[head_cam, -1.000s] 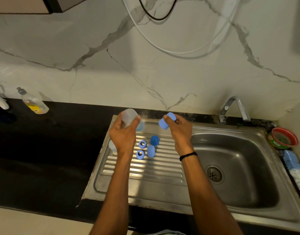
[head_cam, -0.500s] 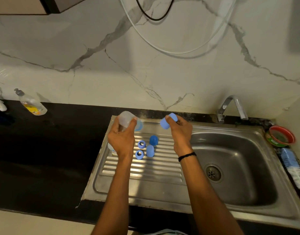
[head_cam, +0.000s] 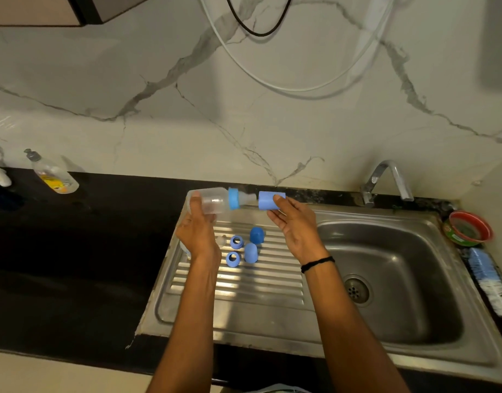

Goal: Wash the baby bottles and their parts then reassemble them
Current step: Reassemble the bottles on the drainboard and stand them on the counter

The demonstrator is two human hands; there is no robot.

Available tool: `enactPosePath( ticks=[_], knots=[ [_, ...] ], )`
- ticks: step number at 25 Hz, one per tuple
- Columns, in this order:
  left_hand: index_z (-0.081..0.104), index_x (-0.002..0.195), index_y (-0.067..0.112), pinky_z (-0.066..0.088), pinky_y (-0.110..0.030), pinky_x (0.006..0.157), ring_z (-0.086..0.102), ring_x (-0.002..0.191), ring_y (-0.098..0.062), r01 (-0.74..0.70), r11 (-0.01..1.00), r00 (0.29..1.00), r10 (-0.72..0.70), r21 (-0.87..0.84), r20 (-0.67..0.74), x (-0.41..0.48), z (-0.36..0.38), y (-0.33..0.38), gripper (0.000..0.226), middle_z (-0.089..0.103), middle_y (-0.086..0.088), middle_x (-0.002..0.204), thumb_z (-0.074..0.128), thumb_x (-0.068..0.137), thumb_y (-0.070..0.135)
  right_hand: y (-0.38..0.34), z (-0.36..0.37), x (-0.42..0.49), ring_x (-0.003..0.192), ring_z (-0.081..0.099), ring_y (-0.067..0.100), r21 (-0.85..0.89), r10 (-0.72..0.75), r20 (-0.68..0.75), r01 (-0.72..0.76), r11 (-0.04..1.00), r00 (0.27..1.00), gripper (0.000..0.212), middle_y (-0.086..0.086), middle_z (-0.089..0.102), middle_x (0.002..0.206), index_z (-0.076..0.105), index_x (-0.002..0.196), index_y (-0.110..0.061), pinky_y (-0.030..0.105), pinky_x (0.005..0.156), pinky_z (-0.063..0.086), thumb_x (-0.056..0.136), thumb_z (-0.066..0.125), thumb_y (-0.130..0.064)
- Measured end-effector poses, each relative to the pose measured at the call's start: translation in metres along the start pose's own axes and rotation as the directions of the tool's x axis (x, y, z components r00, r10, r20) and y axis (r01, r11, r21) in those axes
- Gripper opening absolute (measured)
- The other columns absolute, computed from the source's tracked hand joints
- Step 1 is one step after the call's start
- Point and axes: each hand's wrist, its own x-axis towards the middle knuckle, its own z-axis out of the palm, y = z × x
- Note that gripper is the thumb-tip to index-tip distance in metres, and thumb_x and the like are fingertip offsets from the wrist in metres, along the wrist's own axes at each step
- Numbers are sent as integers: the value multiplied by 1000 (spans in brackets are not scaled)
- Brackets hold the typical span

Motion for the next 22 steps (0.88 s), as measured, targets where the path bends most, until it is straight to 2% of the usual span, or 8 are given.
enactPosePath(
  ticks=[2, 5, 8, 12, 15, 22],
  knots=[
    [75, 106, 7, 61, -38, 86, 74, 95, -18, 14, 1000, 1000, -14, 3, 0, -1, 0, -2, 39, 76, -4, 100, 79, 84, 39, -2, -3, 1, 103, 70, 22, 36, 25, 44, -27, 999, 999, 38, 15, 68, 117, 60, 125, -2, 34, 89, 57, 89, 71, -8],
    [74, 98, 13, 62, -37, 85, 75, 94, -20, 102, 994, 994, -104, -40, -27, 0, -3, -9, 33, 76, -4, 100, 80, 82, 41, -8, -10, 3, 109, 67, 26, -15, 40, 116, -39, 999, 992, 40, 18, 65, 121, 59, 125, -3, 37, 93, 55, 86, 71, -1],
    [70, 92, 19, 61, -36, 85, 75, 92, -20, 151, 987, 988, -153, -46, -27, 4, -6, -11, 28, 76, -4, 99, 80, 82, 43, -12, -18, 1, 110, 66, 27, -126, 81, 214, -54, 990, 973, 41, 18, 64, 121, 61, 122, -5, 41, 97, 54, 83, 70, 7],
    [66, 95, 20, 61, -33, 85, 74, 93, -20, 208, 975, 977, -204, -73, 53, 1, -5, -13, 23, 74, -6, 103, 78, 85, 38, -9, -17, -4, 109, 64, 23, -273, 73, 344, 25, 962, 936, 44, 16, 64, 122, 62, 120, -7, 39, 97, 53, 81, 69, 12],
    [64, 95, 23, 60, -30, 82, 74, 93, -18, 220, 973, 973, -213, -76, 90, -3, -4, -17, 22, 74, -5, 105, 78, 86, 38, -7, -12, -6, 106, 65, 20, -271, 43, 353, 58, 961, 935, 42, 12, 65, 118, 63, 116, -9, 36, 93, 54, 81, 70, 12],
    [66, 97, 23, 59, -30, 83, 74, 94, -18, 205, 976, 972, -195, -74, 131, 1, -8, -21, 19, 74, -6, 107, 76, 88, 37, -8, -12, -10, 110, 66, 24, -279, 29, 346, 73, 958, 938, 46, 12, 70, 117, 67, 117, -9, 36, 93, 55, 76, 74, 10]
  ],
)
